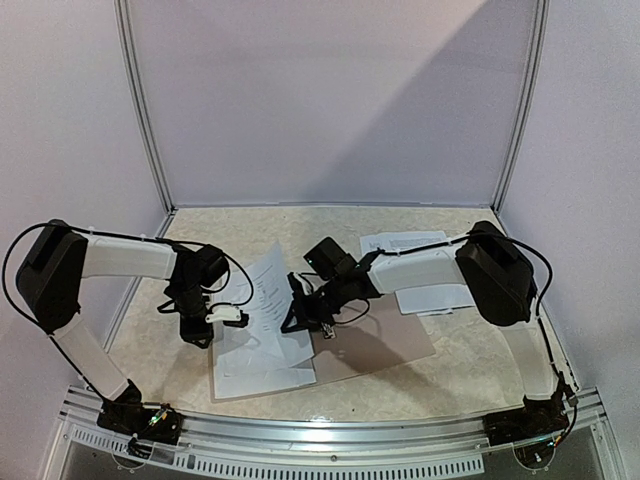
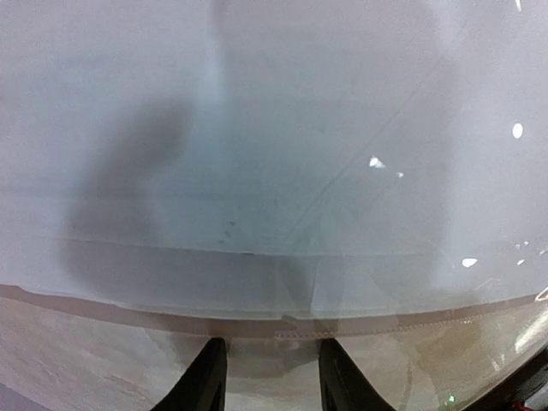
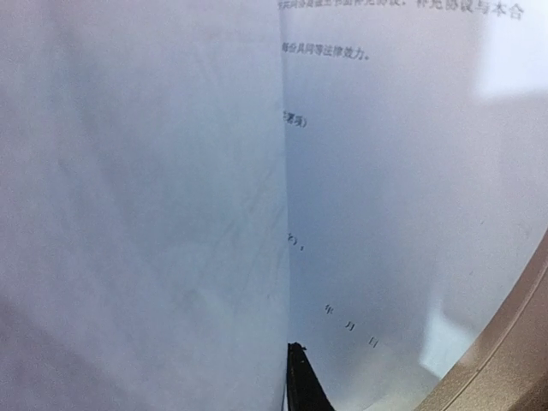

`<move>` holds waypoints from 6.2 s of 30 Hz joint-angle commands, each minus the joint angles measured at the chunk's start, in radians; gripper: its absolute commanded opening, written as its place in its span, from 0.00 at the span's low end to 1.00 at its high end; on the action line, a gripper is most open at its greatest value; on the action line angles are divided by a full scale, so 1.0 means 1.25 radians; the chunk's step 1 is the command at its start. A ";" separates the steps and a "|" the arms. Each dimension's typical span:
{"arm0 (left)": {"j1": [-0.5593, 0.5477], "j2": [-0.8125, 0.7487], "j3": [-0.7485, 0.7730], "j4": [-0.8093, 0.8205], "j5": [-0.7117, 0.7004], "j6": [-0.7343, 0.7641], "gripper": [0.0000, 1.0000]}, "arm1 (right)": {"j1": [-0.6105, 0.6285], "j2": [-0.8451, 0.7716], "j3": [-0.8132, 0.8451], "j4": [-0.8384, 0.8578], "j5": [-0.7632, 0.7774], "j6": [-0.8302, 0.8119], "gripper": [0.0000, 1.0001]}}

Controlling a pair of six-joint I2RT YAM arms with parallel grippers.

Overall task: Put the files into the folder
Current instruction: Insert the folder to form pockets on the folder.

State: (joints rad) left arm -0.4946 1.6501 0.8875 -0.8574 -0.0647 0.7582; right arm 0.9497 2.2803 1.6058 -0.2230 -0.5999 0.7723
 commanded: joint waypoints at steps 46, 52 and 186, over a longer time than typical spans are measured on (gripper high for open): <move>0.020 -0.011 0.292 -0.208 0.297 0.040 0.72 | -0.027 -0.048 -0.133 0.168 -0.155 -0.087 0.00; -0.029 0.016 0.301 -0.195 0.479 0.077 0.76 | -0.040 -0.031 -0.118 0.073 -0.077 -0.070 0.06; -0.114 0.206 0.344 -0.296 0.589 0.244 0.00 | -0.026 -0.267 -0.376 0.059 0.126 0.172 0.57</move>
State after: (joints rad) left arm -0.6216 1.9079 1.3231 -1.2324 0.6697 1.0592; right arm 0.9211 1.8977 1.1526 -0.0887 -0.4763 0.8825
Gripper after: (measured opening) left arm 0.015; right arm 0.555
